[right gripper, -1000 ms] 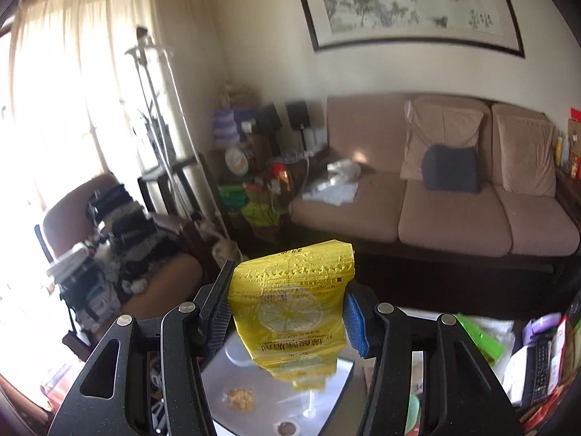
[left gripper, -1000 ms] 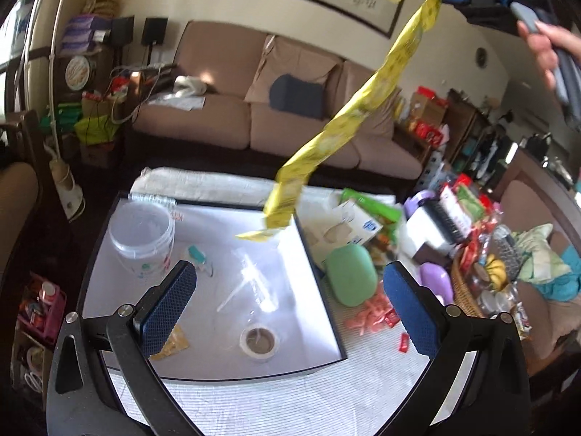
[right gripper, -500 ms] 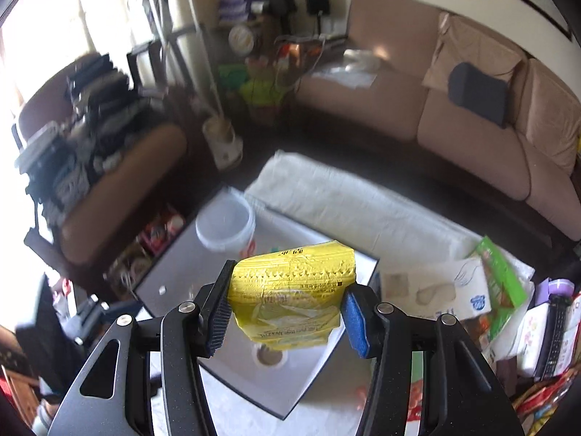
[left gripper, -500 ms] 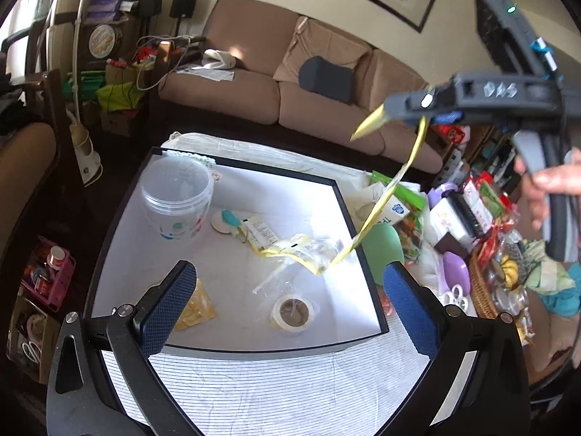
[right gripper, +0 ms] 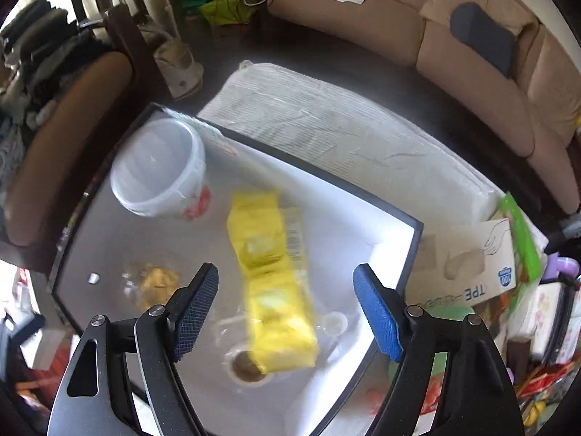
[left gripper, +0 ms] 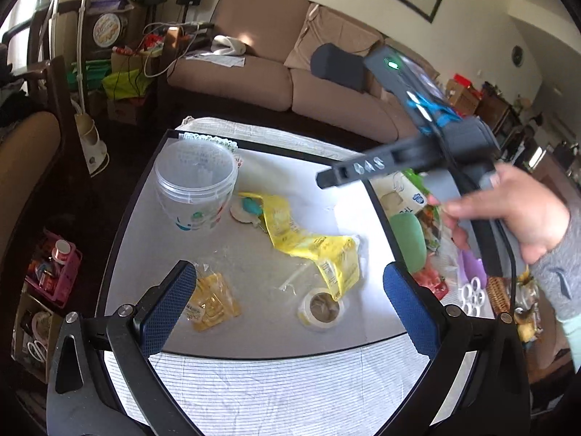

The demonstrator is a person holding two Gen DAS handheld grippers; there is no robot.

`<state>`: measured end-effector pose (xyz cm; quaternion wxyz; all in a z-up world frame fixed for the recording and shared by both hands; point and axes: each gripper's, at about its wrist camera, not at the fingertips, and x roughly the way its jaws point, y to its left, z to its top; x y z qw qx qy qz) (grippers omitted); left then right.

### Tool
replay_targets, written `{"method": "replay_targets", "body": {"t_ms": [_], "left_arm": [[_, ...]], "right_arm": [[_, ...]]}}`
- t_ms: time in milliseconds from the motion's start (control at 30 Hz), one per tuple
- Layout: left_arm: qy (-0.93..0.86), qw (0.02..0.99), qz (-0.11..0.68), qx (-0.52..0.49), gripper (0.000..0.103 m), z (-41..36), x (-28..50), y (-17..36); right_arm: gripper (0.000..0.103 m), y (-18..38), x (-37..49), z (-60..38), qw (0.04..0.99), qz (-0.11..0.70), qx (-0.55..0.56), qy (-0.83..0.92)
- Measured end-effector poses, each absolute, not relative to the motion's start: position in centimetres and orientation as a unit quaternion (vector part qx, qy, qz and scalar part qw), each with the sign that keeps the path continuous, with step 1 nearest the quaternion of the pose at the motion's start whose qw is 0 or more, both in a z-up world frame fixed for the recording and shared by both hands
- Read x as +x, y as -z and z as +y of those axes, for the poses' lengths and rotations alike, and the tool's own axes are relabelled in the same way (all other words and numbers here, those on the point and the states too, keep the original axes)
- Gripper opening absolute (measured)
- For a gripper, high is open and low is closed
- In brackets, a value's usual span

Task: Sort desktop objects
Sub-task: 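Lower the sachet strip into the box and open the right gripper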

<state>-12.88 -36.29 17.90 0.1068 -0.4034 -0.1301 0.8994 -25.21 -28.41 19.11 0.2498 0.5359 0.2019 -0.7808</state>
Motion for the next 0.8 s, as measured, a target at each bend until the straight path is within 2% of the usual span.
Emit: {"method": "replay_targets", "body": {"t_ms": [300,633,667,700,733,800], "left_arm": [[-0.899,0.105,-0.145,-0.399,0.103,-36.6,-12.4,-17.8],[-0.902,0.103,-0.158,-0.387,0.103,-38.5,-9.2,-18.6],[-0.902,0.102,-0.159,-0.388,0.103,-38.6,-9.2,-18.5],[-0.901,0.101,-0.161,-0.389,0.103,-38.7,-9.2,-18.4],[-0.901,0.1,-0.163,-0.39,0.103,-38.9,-9.3,-18.2],[-0.899,0.102,-0.169,-0.391,0.103,-38.9,-9.5,-17.9]], "right_arm": [[0.079,-18.4,-23.4,-26.8,0.302,0.198,0.536,0.763],[0.079,-8.8,-21.7,-29.6,0.266,0.316,0.584,0.698],[0.077,-8.1,-21.6,-29.7,0.269,0.318,0.593,0.689],[0.064,-7.4,-21.3,-29.7,0.274,0.32,0.6,0.68],[0.059,-6.9,-20.9,-29.8,0.281,0.325,0.605,0.67],[0.058,-6.3,-19.8,-29.9,0.296,0.332,0.612,0.654]]}}
